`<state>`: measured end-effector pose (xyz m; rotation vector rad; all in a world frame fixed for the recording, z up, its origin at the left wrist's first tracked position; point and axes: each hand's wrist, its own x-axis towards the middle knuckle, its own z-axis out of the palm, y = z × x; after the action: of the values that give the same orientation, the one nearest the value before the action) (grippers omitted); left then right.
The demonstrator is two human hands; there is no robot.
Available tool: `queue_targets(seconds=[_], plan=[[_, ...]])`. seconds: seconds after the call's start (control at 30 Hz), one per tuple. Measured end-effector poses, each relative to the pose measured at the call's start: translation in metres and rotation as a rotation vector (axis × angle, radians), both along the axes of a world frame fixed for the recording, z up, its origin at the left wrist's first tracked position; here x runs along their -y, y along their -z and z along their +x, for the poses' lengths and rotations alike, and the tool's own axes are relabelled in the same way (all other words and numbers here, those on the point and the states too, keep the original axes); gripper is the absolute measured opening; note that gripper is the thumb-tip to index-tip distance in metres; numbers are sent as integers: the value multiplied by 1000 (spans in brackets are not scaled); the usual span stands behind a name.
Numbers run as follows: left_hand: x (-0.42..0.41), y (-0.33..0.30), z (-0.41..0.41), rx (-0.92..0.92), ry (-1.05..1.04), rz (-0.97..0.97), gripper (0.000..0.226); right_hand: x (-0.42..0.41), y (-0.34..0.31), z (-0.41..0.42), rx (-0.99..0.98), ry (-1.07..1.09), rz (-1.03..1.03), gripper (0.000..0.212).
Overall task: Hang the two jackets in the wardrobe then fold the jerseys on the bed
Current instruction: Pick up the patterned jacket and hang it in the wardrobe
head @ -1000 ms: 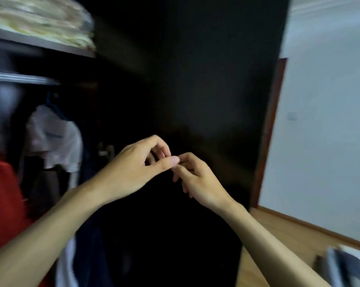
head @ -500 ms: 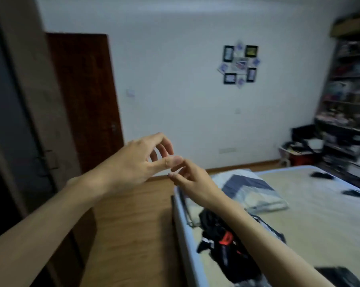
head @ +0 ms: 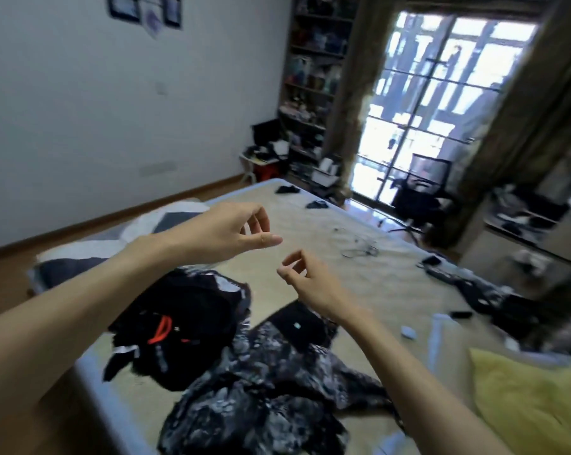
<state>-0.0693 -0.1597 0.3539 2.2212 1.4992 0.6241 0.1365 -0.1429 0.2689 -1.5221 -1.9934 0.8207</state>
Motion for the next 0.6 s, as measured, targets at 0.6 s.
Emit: queue_targets(seconds=[0.6], plan=[[-140,283,54,-392,578,-565,38,27,198,72,132,610,-512,28]])
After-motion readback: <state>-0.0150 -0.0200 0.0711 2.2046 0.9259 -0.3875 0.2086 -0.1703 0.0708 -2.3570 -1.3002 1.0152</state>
